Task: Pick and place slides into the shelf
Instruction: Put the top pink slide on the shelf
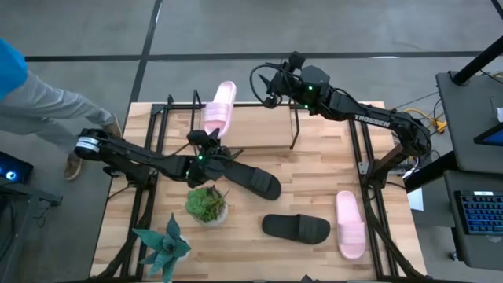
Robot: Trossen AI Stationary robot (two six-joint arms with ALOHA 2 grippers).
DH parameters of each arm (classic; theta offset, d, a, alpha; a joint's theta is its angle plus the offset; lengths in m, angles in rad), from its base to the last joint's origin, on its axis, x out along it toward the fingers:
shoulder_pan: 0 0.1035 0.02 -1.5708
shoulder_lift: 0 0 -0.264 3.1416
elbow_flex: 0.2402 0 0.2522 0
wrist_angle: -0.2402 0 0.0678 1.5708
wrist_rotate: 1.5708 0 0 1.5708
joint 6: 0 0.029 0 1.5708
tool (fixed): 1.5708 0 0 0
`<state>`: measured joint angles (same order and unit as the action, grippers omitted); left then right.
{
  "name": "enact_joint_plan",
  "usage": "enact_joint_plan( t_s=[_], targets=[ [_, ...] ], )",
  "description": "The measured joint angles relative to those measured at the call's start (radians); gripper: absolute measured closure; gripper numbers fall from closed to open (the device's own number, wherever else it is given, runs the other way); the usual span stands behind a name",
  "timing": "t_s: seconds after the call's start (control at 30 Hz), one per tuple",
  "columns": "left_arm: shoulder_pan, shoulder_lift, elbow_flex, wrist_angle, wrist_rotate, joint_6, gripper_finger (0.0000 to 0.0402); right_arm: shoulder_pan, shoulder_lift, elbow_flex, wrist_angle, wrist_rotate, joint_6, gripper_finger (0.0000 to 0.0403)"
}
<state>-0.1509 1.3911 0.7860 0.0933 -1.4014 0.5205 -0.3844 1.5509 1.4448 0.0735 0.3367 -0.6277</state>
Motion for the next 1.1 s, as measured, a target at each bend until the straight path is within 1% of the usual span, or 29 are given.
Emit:
enact_joint_plan(
  t_s=[0.3,0.57,0.63,0.73,0.8,0.87,0.93,1.0,1.1],
  targets=[
    [0.0,0.087,-0.003,-0.008,-0.001,-0.043,0.0388,0.0,0.002,0.0,-0.045,0.0,0.0,0.0216],
    [0.001,0.12,-0.003,-0.153,0.004,-0.044,0.0389,0.0,0.002,0.0,-0.048,0.0,0.0,0.0216],
    [0.001,0.125,-0.004,-0.164,0.007,-0.045,0.0389,0.0,0.002,0.0,-0.049,0.0,0.0,0.0216],
    [0.001,0.125,-0.004,-0.185,0.051,-0.05,0.0389,0.0,0.002,0.0,-0.048,0.0,0.007,0.0216],
    [0.01,0.117,-0.004,-0.238,0.113,-0.096,0.0389,0.0,0.002,-0.001,-0.05,0.0,0.01,0.0216],
    [0.026,0.112,-0.004,-0.316,0.162,-0.177,0.0389,0.0,0.002,-0.001,-0.057,0.0,0.01,0.0216],
    [0.042,0.111,-0.004,-0.402,0.174,-0.265,0.0389,0.0,0.002,-0.001,-0.066,0.0,0.011,0.0216],
    [0.054,0.11,-0.004,-0.45,0.173,-0.336,0.0389,0.0,0.003,-0.001,-0.07,0.0,0.01,0.0216],
    [0.058,0.111,-0.004,-0.471,0.176,-0.366,0.0389,0.0,0.003,-0.001,-0.07,0.0,0.01,0.0216]
  ],
)
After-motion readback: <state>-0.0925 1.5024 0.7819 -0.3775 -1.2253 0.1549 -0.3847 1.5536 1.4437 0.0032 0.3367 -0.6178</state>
